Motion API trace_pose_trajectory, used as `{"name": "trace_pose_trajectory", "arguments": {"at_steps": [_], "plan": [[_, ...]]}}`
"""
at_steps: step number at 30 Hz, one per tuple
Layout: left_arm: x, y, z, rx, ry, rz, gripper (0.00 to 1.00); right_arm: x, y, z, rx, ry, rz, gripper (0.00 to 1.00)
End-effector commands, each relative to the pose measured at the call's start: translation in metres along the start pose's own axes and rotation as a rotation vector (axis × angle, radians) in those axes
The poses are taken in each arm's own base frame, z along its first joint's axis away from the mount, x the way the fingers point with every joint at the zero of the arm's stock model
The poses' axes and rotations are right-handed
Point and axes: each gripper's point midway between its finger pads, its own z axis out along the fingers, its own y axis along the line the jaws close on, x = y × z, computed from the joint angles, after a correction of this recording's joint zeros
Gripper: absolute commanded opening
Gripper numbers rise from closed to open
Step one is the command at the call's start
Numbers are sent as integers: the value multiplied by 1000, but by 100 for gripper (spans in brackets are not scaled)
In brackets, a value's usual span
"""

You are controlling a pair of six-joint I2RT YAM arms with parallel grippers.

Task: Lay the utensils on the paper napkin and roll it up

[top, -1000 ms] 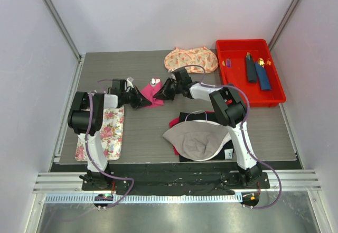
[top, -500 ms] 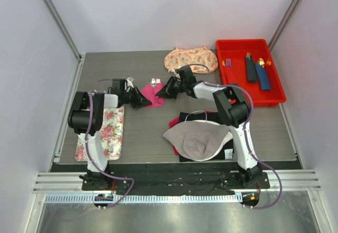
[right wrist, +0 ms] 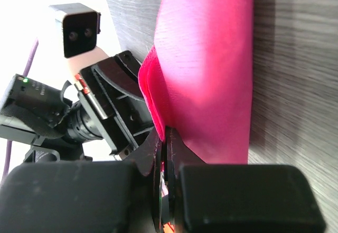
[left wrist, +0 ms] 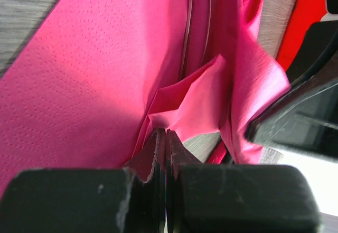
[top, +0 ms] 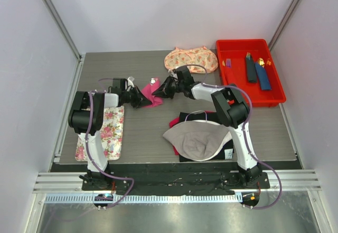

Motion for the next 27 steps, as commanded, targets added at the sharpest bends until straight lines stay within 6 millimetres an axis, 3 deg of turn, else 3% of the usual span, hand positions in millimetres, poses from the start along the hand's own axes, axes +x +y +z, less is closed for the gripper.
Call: {"name": "trace_pose_trajectory", "arguments": {"at_steps": [1,17,24,27], "plan": [[-2,5,5,-28,1,21,0,5,18,11,-54,8,-19,3],[2,-6,-1,15,9,39,3,-1,-20,28,21,-21,14,4],[-10,-31,-27,111,-47,52,11,1,-30,31,37,-17,18,4],[-15,-27,-36,97,-67,45,13,0,-33,32,44,-21,22,4]]}}
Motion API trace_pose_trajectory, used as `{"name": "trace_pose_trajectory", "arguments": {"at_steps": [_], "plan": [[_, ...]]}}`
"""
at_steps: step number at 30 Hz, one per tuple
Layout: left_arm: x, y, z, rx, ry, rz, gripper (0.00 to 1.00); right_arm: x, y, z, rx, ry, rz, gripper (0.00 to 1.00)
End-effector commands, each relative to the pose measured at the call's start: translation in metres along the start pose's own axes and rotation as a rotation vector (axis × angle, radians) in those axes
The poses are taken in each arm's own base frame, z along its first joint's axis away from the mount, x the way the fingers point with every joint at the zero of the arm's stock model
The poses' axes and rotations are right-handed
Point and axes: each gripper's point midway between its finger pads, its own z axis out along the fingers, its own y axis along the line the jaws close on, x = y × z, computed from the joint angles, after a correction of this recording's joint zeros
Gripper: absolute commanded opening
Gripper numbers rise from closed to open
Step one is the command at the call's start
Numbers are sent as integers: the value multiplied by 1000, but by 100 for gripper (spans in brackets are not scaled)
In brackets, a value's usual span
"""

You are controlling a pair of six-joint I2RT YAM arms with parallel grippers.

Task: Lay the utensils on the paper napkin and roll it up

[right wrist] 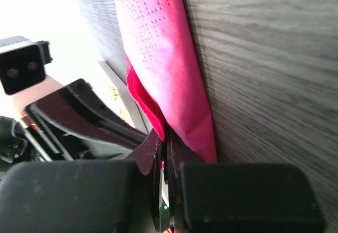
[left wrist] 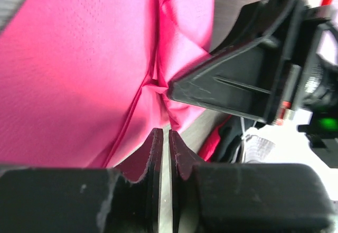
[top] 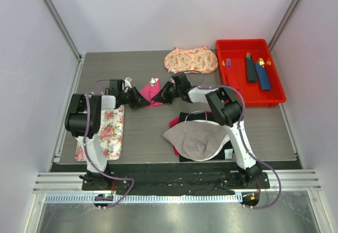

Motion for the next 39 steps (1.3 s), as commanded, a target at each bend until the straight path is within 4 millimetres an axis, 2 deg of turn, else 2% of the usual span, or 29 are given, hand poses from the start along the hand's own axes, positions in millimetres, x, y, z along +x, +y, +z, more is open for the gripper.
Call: {"name": "trace_pose_trajectory", "arguments": {"at_steps": [1,5,8,9,12,16,19,21,26,27,29,32,34,36,37,39], "plan": [[-21,-25,-24,65,-68,57,13,-7,5,4,-10,-26,-19,4],[-20,-24,-27,59,-72,56,13,-8,6,4,-14,-30,-20,6],[-26,-32,-28,90,-92,52,13,-8,10,4,-35,-30,-17,18],[-28,-33,-28,95,-98,50,14,-8,13,4,-45,-28,0,27],[-36,-35,-30,116,-125,21,17,-6,18,3,-79,-26,13,42],[-47,-35,-35,143,-170,-13,33,-6,24,2,-103,-26,26,50],[-59,-40,-41,168,-215,-20,40,-6,25,2,-112,-25,31,60],[-67,-45,-44,187,-241,-25,41,-7,25,2,-110,-27,37,68],[-85,-58,-50,214,-300,-23,44,-7,23,3,-111,-31,57,69],[-97,-56,-58,220,-334,-32,44,-7,22,3,-108,-30,59,69],[-107,-62,-60,223,-346,-21,45,-7,21,3,-102,-30,63,68],[-112,-60,-57,198,-345,-24,45,-8,17,3,-83,-41,59,54],[-114,-60,-52,175,-319,-19,41,-9,14,4,-70,-45,56,49],[-114,-62,-48,151,-292,-1,35,-9,12,4,-62,-49,56,48],[-114,-60,-47,142,-279,6,34,-10,12,4,-61,-50,54,43],[-102,-71,-33,134,-226,38,31,-9,10,5,-53,-48,56,39]]}}
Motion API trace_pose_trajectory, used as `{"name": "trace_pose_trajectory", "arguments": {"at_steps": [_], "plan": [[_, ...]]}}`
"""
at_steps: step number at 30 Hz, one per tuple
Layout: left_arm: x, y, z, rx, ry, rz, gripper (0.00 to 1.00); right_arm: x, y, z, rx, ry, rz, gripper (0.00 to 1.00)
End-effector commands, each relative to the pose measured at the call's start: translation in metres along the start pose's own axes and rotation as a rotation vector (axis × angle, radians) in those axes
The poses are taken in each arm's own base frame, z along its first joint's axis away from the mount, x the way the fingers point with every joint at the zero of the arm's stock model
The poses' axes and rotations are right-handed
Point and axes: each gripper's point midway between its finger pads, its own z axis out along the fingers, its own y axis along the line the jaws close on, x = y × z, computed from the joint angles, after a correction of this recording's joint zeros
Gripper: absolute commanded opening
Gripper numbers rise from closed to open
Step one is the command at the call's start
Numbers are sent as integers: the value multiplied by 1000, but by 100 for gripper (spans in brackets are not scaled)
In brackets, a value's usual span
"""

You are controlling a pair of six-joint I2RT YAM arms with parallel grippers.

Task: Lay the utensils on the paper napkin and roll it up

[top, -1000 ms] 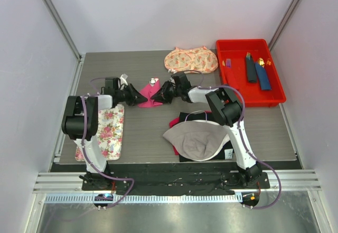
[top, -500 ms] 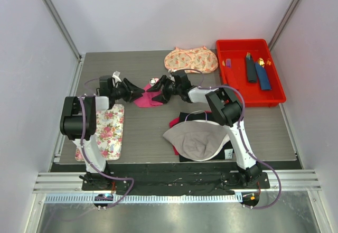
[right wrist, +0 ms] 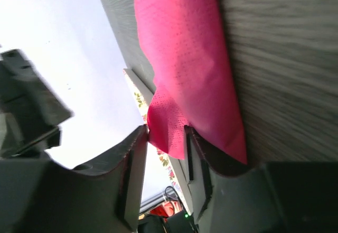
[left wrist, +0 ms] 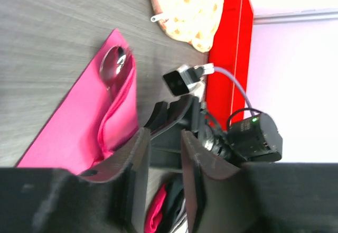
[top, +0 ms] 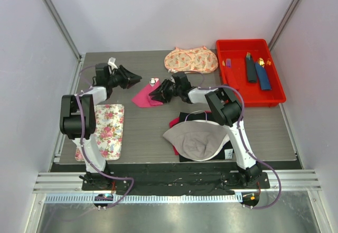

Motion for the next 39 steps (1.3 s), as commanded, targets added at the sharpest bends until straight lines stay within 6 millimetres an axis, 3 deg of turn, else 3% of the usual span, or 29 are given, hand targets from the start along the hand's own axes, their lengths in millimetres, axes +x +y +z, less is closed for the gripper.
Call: {"name": "trace_pose_trajectory", "arguments": {"at_steps": [1,9,12,16,20,24,34,39], "plan": [[19,-4,15,-39,92,65,29,-3,-11,2,33,-21,-7,38],[62,14,28,-128,238,111,23,-4,-18,4,60,-28,-9,28],[69,24,31,-167,273,119,23,-4,-20,5,65,-27,-12,24],[76,35,34,-209,315,133,24,-3,-22,5,70,-24,-12,34],[75,44,36,-240,321,147,24,-4,-22,5,68,-24,-18,36],[75,51,38,-265,328,149,23,-3,-21,4,66,-21,-22,27],[72,73,31,-380,335,178,8,-1,1,-2,22,-14,-74,30],[74,79,29,-405,340,174,2,0,34,-12,-53,-22,-139,32]]}}
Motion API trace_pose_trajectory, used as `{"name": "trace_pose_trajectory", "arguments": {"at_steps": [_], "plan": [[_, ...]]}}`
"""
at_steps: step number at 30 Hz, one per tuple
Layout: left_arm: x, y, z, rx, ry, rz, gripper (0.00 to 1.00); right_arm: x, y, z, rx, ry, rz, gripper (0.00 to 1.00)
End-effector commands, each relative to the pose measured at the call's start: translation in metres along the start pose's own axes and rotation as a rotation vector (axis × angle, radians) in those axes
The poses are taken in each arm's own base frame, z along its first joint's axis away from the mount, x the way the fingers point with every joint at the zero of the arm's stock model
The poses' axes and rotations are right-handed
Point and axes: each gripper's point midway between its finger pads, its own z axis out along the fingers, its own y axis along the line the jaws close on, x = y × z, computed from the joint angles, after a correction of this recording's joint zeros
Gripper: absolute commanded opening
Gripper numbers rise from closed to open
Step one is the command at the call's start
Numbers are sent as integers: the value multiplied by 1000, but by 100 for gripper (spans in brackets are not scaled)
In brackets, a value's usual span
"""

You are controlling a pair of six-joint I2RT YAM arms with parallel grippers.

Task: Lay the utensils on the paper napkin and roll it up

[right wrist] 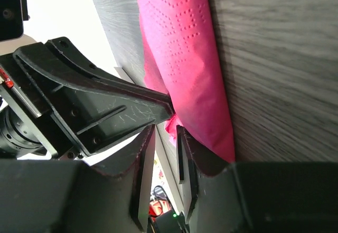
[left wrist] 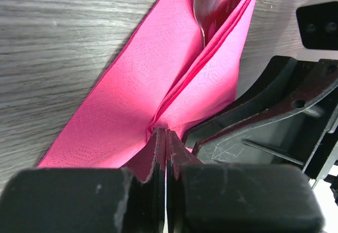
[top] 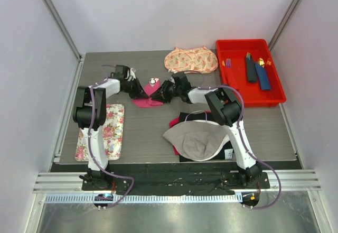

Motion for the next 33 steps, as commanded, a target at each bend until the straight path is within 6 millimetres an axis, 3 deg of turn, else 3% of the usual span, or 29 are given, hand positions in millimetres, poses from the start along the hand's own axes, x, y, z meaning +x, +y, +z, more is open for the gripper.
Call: {"name": "trace_pose_trajectory", "arguments": {"at_steps": [1,3,5,10,17,25,33], "plan": [[-1,5,0,-35,3,16,1,-3,55,-19,-92,-34,-131,31],[1,6,0,-36,8,12,0,-5,61,-23,-88,-51,-165,28],[1,5,0,-36,10,12,0,-13,59,-28,-34,-104,-219,19],[2,5,0,-34,10,3,0,-20,44,-28,85,-151,-305,9],[2,5,-1,-35,9,1,0,-19,30,-17,159,-154,-395,2],[2,3,-4,-24,8,-4,1,-12,-11,-9,287,-123,-430,2],[-35,-56,-34,202,-151,40,13,-7,-46,-13,389,-89,-411,1]]}}
